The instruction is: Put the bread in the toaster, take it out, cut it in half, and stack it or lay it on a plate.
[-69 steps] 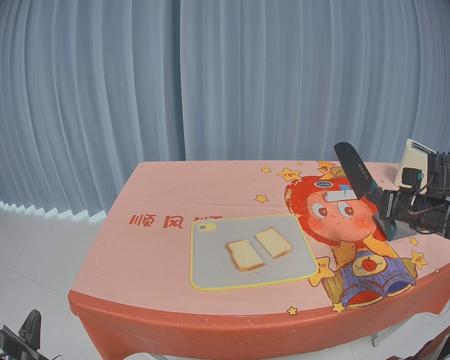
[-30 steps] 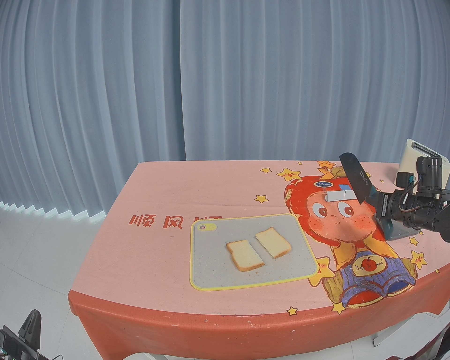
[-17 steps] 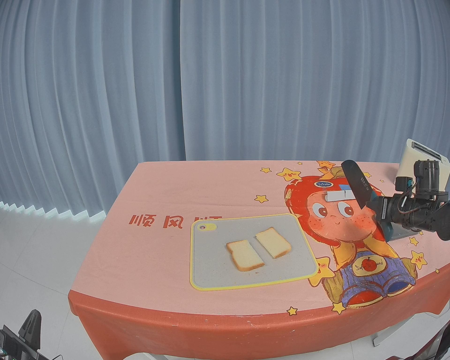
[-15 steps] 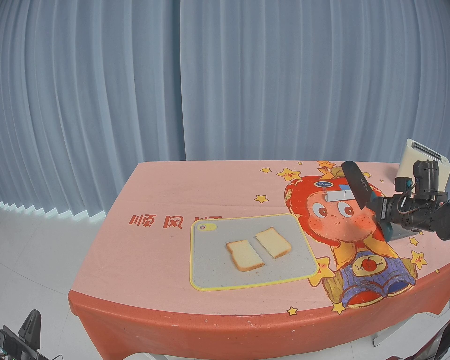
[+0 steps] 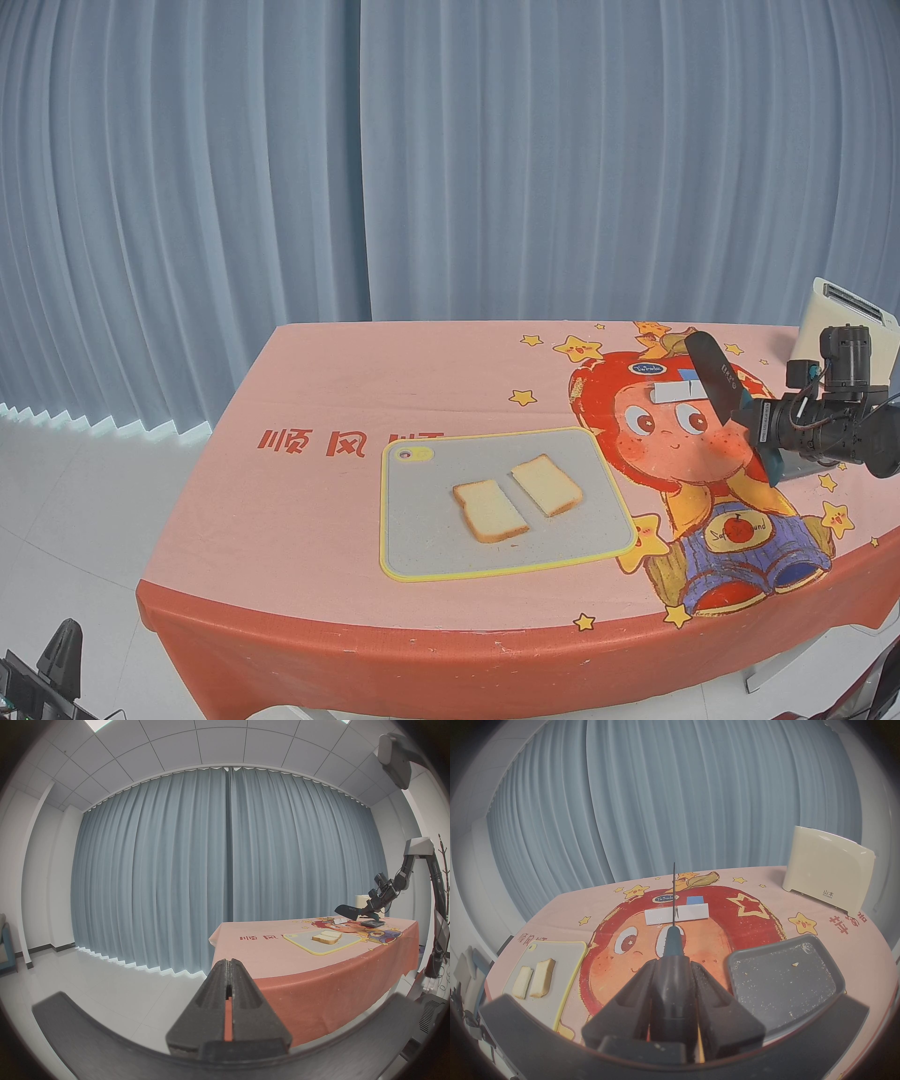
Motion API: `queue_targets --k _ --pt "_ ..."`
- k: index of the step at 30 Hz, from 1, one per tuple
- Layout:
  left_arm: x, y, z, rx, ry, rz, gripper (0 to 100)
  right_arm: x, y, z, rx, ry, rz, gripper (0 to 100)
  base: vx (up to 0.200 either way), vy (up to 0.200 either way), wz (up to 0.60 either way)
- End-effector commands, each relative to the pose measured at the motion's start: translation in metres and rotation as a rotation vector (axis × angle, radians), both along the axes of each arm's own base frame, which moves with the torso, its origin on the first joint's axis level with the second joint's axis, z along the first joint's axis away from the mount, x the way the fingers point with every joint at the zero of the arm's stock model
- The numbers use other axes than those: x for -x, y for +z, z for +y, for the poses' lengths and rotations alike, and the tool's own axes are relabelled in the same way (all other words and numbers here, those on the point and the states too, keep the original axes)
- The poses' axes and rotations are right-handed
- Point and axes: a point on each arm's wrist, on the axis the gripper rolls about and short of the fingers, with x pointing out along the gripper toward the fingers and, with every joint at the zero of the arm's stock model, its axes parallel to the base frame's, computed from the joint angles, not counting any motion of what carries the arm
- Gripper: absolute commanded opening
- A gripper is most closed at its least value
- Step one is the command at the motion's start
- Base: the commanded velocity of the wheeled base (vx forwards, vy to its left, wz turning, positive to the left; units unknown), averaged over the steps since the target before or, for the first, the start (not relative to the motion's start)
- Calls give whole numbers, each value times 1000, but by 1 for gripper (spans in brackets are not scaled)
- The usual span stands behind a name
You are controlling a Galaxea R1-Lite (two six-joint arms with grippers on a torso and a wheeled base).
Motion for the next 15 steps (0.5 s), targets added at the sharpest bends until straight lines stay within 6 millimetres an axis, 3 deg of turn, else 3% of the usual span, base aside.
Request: queue_targets --k 1,15 --pt "0 -5 0 0 0 1 0 -2 -4 2 0 5 14 0 0 0 0" --pt "0 -5 0 0 2 1 0 -7 -12 1 3 4 17 0 0 0 0"
